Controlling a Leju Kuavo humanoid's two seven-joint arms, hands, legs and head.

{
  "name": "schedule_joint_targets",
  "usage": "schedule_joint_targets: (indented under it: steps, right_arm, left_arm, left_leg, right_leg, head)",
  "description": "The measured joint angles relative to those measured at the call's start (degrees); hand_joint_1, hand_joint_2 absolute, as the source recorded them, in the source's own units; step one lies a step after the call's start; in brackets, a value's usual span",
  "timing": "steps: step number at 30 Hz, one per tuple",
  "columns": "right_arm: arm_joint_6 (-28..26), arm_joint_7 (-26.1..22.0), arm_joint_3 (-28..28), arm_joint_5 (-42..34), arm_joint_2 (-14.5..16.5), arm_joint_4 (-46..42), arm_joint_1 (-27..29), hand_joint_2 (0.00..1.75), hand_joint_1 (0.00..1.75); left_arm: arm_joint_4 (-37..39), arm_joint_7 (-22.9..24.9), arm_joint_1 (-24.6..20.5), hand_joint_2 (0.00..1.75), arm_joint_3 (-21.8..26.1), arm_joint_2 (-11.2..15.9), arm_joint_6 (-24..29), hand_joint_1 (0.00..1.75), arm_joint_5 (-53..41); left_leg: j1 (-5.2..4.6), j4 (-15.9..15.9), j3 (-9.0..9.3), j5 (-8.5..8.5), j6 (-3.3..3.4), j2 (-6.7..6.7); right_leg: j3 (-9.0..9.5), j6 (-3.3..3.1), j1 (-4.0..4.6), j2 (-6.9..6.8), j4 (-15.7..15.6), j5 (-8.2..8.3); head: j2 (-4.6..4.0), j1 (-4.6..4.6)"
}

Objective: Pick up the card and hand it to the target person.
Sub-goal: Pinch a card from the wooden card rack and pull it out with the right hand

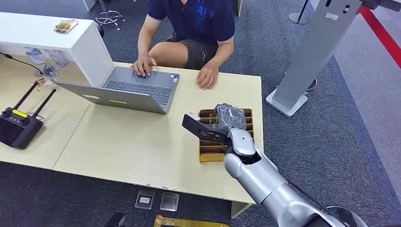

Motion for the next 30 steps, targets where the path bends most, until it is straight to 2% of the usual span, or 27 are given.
schedule_joint_targets:
  steps: [30]
  right_arm:
    - [-1.1, -0.3, 0.0, -0.1, 0.0, 3.4, 0.2, 1.75, 0.76]
  left_arm:
    - [0.0, -0.1, 0.0, 0.0, 0.0, 0.0, -0.1, 0.0, 0.1]
  left_leg:
    - [0.0, 0.0, 0.0, 0.0, 0.0, 0.0]
  right_leg:
    - [0.0, 0.0, 0.0, 0.0, 0.0, 0.0]
  head:
    - [0.0, -0.02]
